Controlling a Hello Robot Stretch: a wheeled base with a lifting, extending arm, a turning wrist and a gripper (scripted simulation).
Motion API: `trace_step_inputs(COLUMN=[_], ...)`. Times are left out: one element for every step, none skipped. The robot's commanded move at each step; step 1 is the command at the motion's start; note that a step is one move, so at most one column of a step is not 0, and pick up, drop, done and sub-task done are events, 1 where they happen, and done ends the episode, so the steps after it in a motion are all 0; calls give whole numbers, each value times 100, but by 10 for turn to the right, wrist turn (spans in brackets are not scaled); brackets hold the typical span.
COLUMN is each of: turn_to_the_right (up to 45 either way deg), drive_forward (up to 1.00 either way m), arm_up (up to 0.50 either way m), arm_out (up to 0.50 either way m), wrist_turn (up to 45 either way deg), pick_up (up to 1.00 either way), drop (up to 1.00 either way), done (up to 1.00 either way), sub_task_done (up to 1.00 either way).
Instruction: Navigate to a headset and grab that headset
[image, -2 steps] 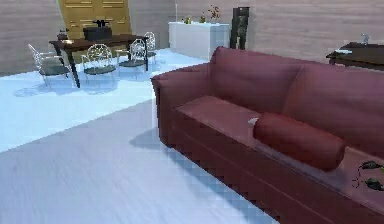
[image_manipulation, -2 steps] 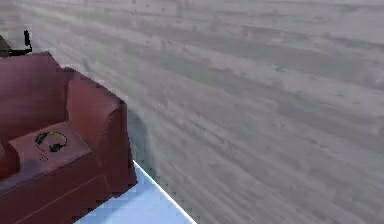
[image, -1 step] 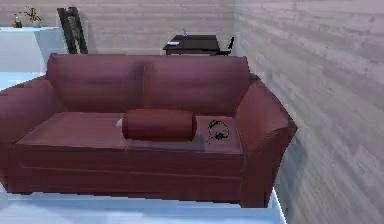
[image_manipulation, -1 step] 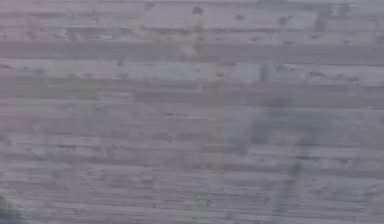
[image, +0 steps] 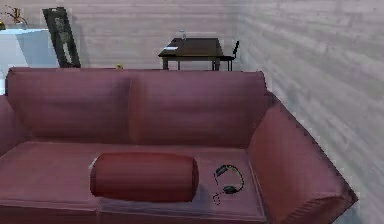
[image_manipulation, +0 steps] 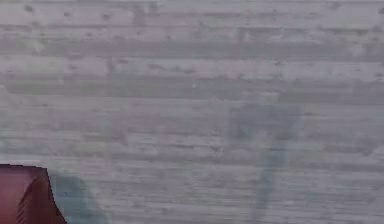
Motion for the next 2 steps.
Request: trace_step_inputs(turn_to_the_right=[-450,-330], drive_forward=[0,0], arm_up=[0,0], arm_out=[0,0], wrist_turn=[0,0], pick_up=[0,0], drop=[0,0], done=[0,0], sub_task_done=[0,0])
